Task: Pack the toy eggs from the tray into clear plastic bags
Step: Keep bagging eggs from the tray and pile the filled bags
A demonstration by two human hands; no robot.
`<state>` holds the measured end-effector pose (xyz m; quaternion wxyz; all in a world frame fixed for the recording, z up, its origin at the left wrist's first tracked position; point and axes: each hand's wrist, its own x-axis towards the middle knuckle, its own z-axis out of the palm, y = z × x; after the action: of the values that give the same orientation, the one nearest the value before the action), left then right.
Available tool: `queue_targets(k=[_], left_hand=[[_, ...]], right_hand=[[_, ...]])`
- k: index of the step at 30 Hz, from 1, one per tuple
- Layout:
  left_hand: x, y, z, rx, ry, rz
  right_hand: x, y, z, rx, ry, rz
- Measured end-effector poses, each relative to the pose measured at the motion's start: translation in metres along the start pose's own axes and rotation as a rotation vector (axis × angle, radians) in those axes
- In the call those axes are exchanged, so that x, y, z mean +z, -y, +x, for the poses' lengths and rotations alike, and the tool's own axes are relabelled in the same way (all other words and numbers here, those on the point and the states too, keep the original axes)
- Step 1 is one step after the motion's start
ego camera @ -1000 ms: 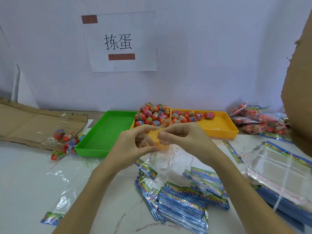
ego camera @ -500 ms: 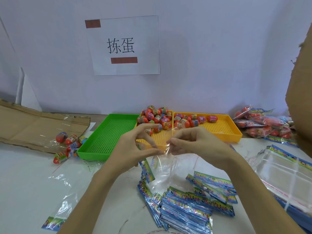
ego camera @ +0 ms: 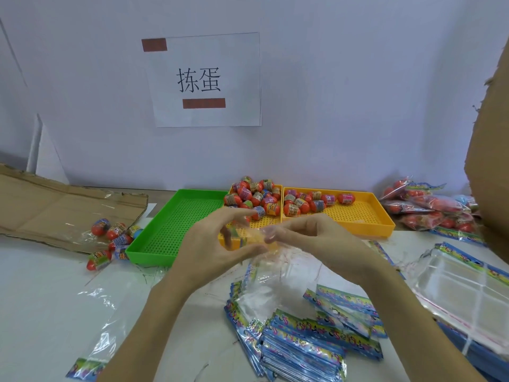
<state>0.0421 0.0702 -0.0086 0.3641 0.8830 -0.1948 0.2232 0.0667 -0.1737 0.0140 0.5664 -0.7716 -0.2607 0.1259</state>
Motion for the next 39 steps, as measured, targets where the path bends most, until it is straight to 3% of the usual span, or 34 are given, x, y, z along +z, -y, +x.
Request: queue_targets(k=[3,5,10,13,18,30,36,39], left_hand=[[-0.001,0.001,0.001,0.093,-0.039,0.148],[0.000,0.000,0.001,0.128,0.034,0.168],[0.008,0.000,0.002,0.028,0.183,-0.146],[0.003,0.005,0.004,-0.047,0.105,-0.136],[-0.004,0.016,0.006,-0.361,-0.149,-0.256],[-0.013,0.022,0.005,-0.572,-0.311,-0.608],[-0.012,0.027,0.005,-0.541,-0.306,-0.510],[-0.010,0.031,0.005,-0.527,-0.288,-0.459]], right_hand=[[0.013,0.005,0.004,-0.094,-0.117,-0.130],[0.024,0.005,0.006,-0.163,-0.125,-0.244],[0.037,0.000,0.009,-0.243,-0.148,-0.365],[0.032,0.001,0.009,-0.296,-0.262,-0.316],[0.023,-0.012,0.015,-0.266,-0.447,-0.186],[0.054,-0.017,0.084,-0.073,-0.273,-0.628],[0.059,-0.018,0.118,0.049,-0.131,-0.793],[0.061,-0.021,0.118,0.050,-0.179,-0.718]])
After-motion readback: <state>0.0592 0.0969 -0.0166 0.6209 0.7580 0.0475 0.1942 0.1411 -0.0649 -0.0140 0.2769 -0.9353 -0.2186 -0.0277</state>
